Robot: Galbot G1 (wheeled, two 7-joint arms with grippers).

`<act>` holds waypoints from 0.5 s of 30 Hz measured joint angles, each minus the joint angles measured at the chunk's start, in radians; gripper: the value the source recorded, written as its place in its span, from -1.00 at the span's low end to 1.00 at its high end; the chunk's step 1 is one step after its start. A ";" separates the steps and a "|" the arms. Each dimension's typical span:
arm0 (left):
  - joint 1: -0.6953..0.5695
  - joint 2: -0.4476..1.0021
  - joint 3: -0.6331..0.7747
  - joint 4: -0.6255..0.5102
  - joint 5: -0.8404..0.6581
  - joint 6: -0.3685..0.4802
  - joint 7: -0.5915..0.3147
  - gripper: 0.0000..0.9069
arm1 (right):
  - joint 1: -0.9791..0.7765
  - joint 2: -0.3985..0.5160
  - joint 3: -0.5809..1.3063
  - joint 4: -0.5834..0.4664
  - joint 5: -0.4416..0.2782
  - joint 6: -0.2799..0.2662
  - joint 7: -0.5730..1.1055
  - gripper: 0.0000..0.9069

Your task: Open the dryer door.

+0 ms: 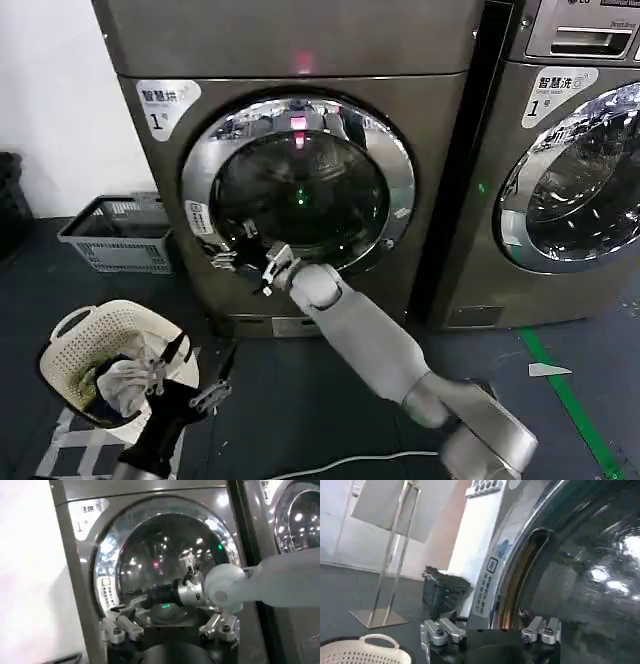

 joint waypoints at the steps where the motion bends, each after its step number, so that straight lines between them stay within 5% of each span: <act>1: 0.000 0.000 -0.001 0.000 0.000 0.000 0.000 1.00 | 0.003 0.004 -0.001 -0.006 0.000 0.001 -0.003 1.00; 15: -0.016 -0.002 -0.008 0.022 -0.006 -0.003 0.002 1.00 | 0.000 -0.036 -0.048 0.014 0.050 0.029 -0.172 1.00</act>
